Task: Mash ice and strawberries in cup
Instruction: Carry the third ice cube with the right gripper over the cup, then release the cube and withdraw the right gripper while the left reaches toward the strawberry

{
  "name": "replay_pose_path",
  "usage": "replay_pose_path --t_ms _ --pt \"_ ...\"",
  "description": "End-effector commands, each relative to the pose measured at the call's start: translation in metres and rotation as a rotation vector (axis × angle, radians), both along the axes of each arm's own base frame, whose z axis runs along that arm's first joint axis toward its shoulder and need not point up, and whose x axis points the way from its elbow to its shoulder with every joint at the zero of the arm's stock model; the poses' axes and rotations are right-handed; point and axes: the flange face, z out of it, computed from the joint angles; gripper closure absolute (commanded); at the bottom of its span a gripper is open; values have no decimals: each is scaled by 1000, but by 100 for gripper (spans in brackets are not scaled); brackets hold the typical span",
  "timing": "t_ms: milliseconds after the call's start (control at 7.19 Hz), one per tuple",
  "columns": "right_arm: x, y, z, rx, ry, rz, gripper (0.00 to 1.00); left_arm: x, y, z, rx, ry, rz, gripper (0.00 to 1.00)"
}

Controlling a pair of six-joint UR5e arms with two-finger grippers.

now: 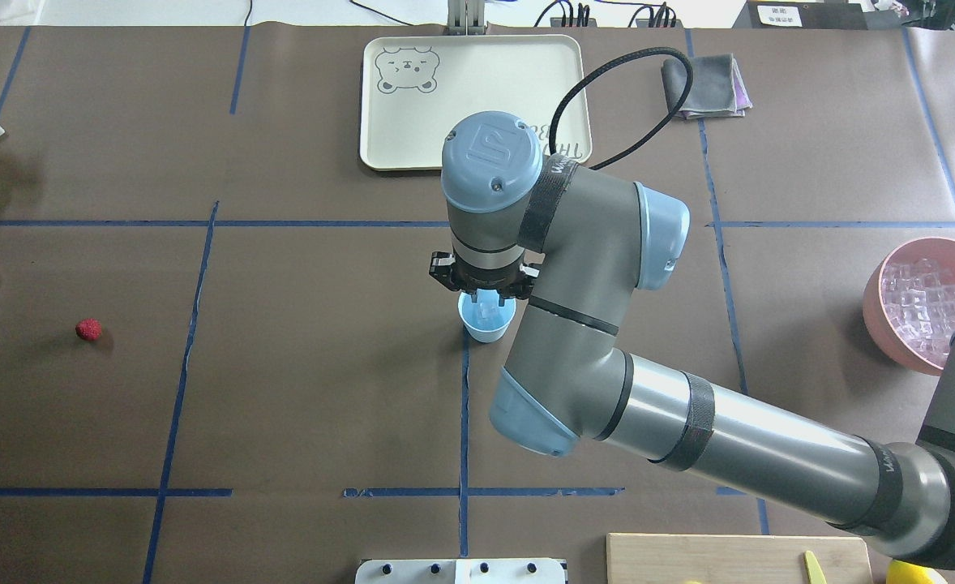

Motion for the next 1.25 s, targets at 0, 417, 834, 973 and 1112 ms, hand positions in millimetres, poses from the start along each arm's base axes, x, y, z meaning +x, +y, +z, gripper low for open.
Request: replay_pose_path --t_ms 0,417,834,973,1112 --pt "2 -2 -1 1 -2 3 48 0 0 -1 3 1 0 0" --pt "7 -9 -4 13 -20 16 1 0 -1 -5 16 -3 0 0" --pt "45 -32 -22 30 -58 64 1 31 -8 -27 4 23 -21 0" --pt "65 -44 -27 32 -73 83 1 60 -10 -45 -11 48 -45 0" --pt "93 -63 -26 8 -82 98 1 91 -8 -65 -33 88 -86 0"
